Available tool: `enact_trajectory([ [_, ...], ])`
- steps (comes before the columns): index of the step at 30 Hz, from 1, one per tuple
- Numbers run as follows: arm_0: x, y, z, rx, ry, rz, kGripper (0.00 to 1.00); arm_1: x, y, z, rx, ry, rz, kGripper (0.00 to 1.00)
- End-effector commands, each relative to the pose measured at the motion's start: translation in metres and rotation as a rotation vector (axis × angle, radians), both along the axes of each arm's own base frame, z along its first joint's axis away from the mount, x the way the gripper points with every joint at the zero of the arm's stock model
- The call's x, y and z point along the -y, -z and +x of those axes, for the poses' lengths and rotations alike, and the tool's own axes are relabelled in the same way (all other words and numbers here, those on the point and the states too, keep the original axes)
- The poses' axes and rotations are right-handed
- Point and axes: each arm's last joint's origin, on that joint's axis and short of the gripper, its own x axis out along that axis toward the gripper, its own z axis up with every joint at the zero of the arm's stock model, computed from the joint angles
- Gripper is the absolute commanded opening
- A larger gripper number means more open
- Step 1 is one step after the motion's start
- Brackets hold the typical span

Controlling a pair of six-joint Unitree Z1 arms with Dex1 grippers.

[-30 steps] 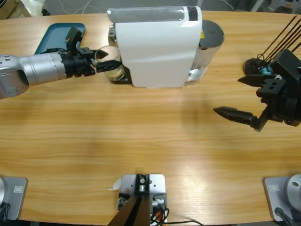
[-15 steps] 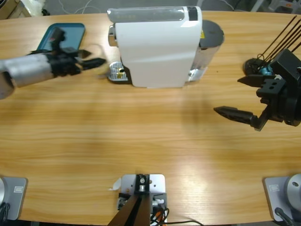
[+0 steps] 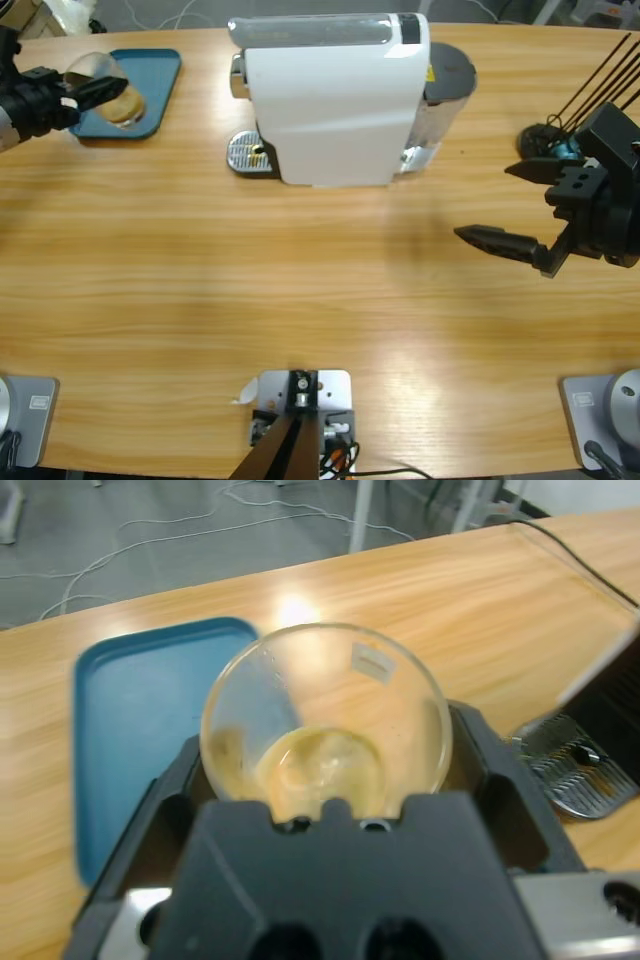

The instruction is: Pour coffee

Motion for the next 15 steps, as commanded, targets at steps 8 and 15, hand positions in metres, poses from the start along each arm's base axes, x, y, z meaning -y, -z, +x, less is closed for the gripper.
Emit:
enact_trajectory([
  [8, -0.041, 0.037, 0.034, -0.123, -0.166, -0.003, 0.163, 0.002, 0.006, -0.005, -0.019, -0.013, 0.007, 0.964],
  [15, -0.045, 0.051, 0.043, -0.157, -0.178, -0.002, 0.163, 0.002, 0.006, -0.005, -0.016, -0.013, 0.011, 0.964],
])
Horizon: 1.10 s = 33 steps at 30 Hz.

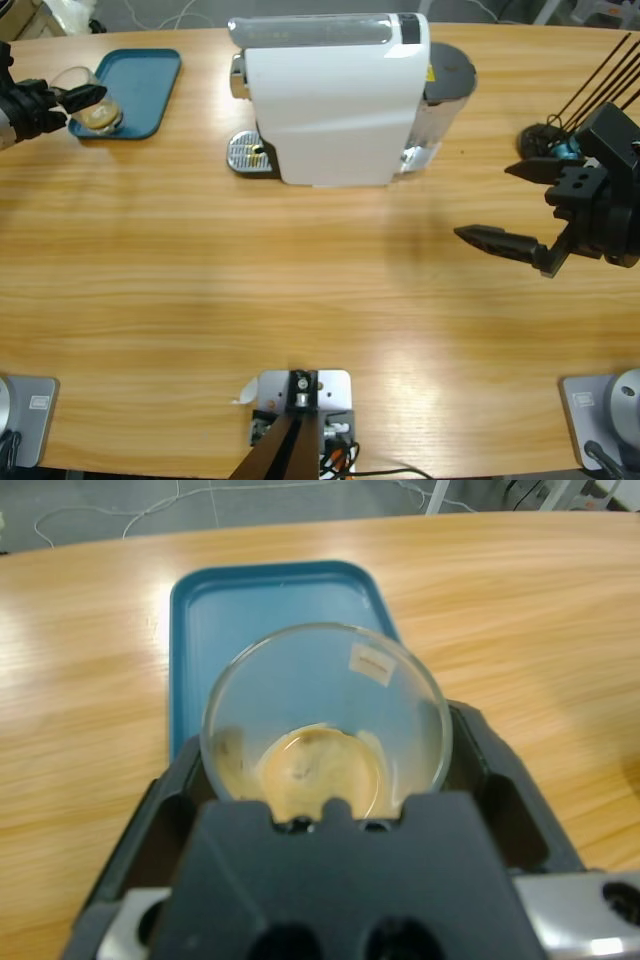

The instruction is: Pour coffee

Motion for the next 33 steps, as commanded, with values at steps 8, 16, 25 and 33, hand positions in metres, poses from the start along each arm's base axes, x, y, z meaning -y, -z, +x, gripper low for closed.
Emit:
enact_trajectory([
  [8, -0.009, 0.022, 0.019, -0.071, -0.040, -0.010, 0.503, 0.002, 0.006, -0.005, -0.016, -0.014, 0.011, 0.964],
  [16, -0.010, 0.021, 0.019, -0.067, -0.024, -0.022, 0.990, 0.004, 0.004, -0.007, -0.006, -0.011, 0.020, 0.977],
  [25, 0.017, -0.104, -0.034, 0.172, 0.061, -0.044, 0.970, 0.005, 0.002, -0.007, -0.007, -0.010, 0.022, 0.991],
  [33, 0.080, -0.132, -0.142, -0.021, 0.437, 0.082, 0.950, 0.005, 0.000, -0.008, -0.005, -0.005, 0.006, 0.960],
])
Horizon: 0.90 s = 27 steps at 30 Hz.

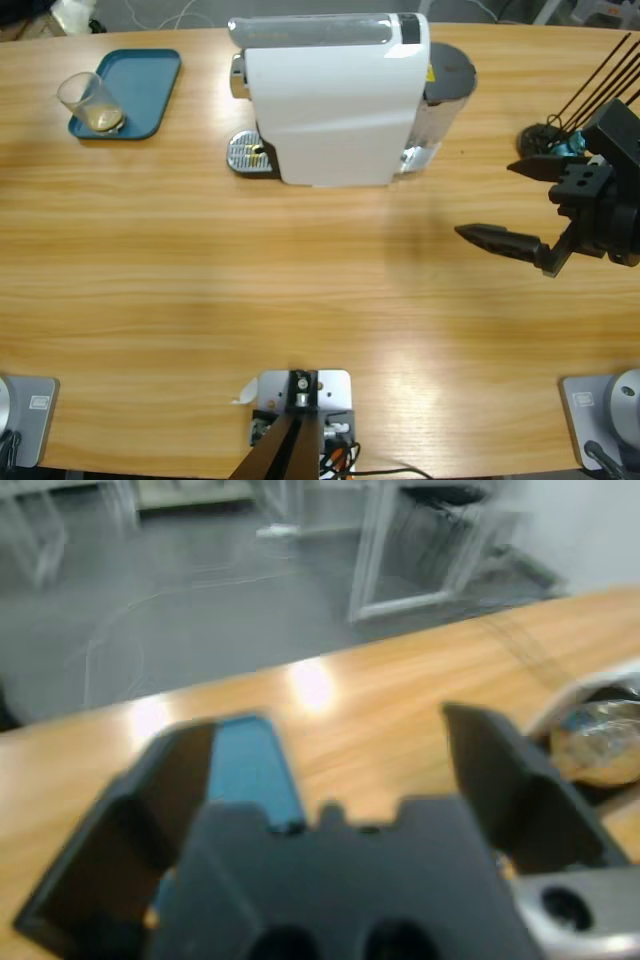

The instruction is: Pour coffee

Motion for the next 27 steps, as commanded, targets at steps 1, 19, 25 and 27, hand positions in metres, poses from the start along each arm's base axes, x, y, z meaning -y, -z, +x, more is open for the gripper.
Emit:
enact_trajectory([
  [1, 0.037, 0.029, -0.089, -0.180, 0.271, 0.198, 0.950, 0.003, 0.002, -0.007, -0.015, -0.013, -0.007, 0.906],
  [19, 0.085, 0.083, -0.090, -0.415, 0.451, 0.308, 0.899, -0.011, 0.016, -0.006, -0.051, -0.014, -0.102, 0.890],
  [25, 0.066, 0.067, -0.106, -0.298, 0.369, 0.289, 0.898, -0.009, 0.015, -0.006, -0.039, 0.005, -0.100, 0.890],
  [27, 0.066, 0.069, -0.104, -0.306, 0.359, 0.298, 0.899, -0.009, 0.016, -0.006, -0.039, 0.007, -0.103, 0.890],
])
